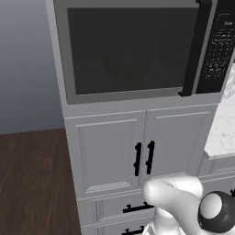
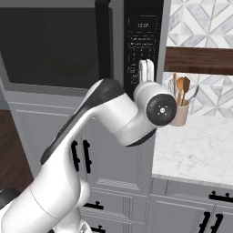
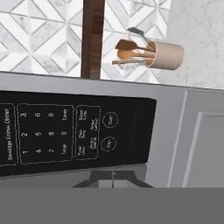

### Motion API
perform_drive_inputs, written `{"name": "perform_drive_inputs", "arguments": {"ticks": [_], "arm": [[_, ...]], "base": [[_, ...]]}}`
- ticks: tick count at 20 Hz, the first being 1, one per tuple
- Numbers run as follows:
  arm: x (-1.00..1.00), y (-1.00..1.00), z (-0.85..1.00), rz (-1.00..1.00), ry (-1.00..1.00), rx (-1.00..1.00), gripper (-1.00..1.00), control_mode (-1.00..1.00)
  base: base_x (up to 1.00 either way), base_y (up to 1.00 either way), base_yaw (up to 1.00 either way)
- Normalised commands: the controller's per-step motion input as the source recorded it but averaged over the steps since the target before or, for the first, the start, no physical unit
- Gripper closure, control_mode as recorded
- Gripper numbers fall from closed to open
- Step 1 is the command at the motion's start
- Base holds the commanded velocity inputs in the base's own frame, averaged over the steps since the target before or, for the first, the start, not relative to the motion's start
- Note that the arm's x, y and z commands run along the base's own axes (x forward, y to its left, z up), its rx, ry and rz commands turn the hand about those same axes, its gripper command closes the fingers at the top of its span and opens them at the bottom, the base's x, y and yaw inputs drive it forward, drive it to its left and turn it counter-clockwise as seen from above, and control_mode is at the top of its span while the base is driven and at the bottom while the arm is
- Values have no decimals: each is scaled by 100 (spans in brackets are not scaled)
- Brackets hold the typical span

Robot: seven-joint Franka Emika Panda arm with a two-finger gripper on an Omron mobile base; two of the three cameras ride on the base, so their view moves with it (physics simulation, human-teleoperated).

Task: Open the microwave, place the bowl with waffle inside the microwave, then close the microwave door and turn it on.

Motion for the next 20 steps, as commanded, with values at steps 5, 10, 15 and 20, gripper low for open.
{"name": "perform_drive_inputs", "arguments": {"ticks": [5,10,15,20], "arm": [[14,-1,-2,-7,-12,20,100,-100],[45,5,-24,-1,-6,5,100,-100],[44,0,0,0,0,0,100,-100],[38,-4,-7,0,4,0,100,-100]], "base": [[0,0,0],[0,0,0],[0,0,0],[0,0,0]]}}
